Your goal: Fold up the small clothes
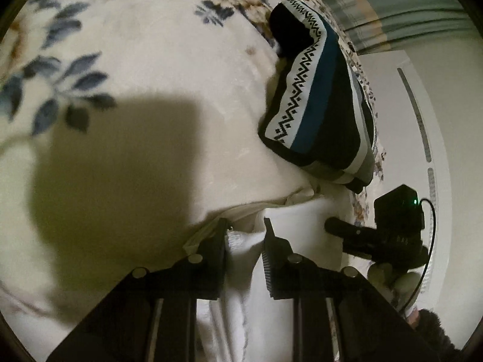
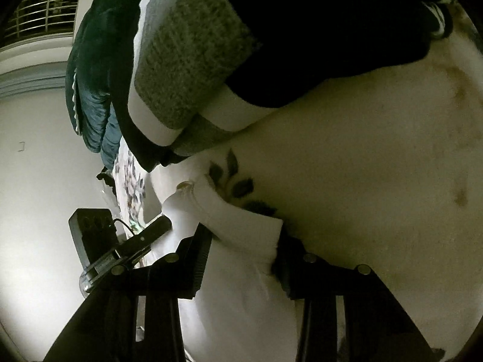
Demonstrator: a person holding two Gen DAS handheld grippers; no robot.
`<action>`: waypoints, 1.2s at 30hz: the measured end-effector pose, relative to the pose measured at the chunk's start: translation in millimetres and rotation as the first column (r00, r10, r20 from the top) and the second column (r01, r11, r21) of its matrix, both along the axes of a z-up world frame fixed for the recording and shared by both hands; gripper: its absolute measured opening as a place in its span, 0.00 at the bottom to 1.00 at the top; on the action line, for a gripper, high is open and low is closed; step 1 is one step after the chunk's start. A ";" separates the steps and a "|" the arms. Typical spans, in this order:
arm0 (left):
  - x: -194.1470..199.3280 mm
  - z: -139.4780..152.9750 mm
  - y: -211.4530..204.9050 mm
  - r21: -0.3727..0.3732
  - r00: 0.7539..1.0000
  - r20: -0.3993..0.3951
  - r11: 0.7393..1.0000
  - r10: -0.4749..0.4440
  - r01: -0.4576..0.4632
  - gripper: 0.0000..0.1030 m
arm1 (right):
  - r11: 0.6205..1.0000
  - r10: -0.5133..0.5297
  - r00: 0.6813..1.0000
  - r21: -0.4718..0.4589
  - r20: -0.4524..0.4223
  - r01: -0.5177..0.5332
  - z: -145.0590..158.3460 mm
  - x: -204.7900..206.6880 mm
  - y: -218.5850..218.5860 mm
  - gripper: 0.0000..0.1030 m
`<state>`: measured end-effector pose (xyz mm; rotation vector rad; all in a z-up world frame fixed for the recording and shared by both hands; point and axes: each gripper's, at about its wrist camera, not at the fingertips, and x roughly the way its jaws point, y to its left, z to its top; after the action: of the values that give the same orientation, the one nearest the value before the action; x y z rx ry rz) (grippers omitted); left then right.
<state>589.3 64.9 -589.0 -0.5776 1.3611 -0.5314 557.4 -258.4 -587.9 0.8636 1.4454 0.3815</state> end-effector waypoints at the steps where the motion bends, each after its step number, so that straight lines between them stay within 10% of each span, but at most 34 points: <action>1: -2.5 2.5 7.5 0.002 1.000 -0.013 1.000 0.015 -0.015 0.20 | 1.000 -0.008 1.000 0.010 -0.016 0.008 -0.7 0.2 -0.4 0.41; 6: -17.8 -5.7 42.1 -0.134 0.992 -0.094 0.986 0.083 -0.095 0.52 | 0.999 0.012 0.999 0.039 -0.035 -0.011 -3.6 -9.3 -16.0 0.46; 15: -29.1 31.6 34.8 0.144 0.998 0.023 0.987 0.063 -0.066 0.63 | 0.999 0.035 0.999 0.029 -0.042 -0.034 -3.3 -14.1 -15.5 0.46; 22: -22.3 -11.6 22.4 -0.025 0.993 -0.093 0.997 0.071 -0.074 0.67 | 0.998 0.042 0.998 0.038 -0.045 -0.040 -10.8 -16.5 -19.3 0.46; 24: -14.0 -3.1 11.1 -0.038 0.996 -0.041 0.996 0.076 -0.078 0.64 | 0.998 0.028 0.999 0.054 -0.044 -0.026 -14.7 -16.8 -20.8 0.46; 27: -4.5 6.8 -14.0 0.014 1.000 0.018 1.000 0.020 -0.020 0.08 | 0.998 0.013 0.999 0.068 -0.038 -0.010 -17.9 -15.5 -20.1 0.44; 30: -6.1 19.7 -29.8 0.071 0.995 0.089 0.997 -0.048 0.042 0.08 | 1.000 0.005 1.000 0.017 0.015 -0.005 -9.3 -16.2 -19.2 0.14; 36: -17.9 54.6 -24.5 0.091 0.981 0.178 0.994 -0.081 0.066 0.08 | 1.000 0.006 0.993 -0.027 0.114 -0.003 24.9 -25.4 -12.6 0.08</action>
<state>571.4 40.5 -534.4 -0.4005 1.2286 -0.5691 532.0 -271.1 -562.9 0.8048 1.3439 0.4078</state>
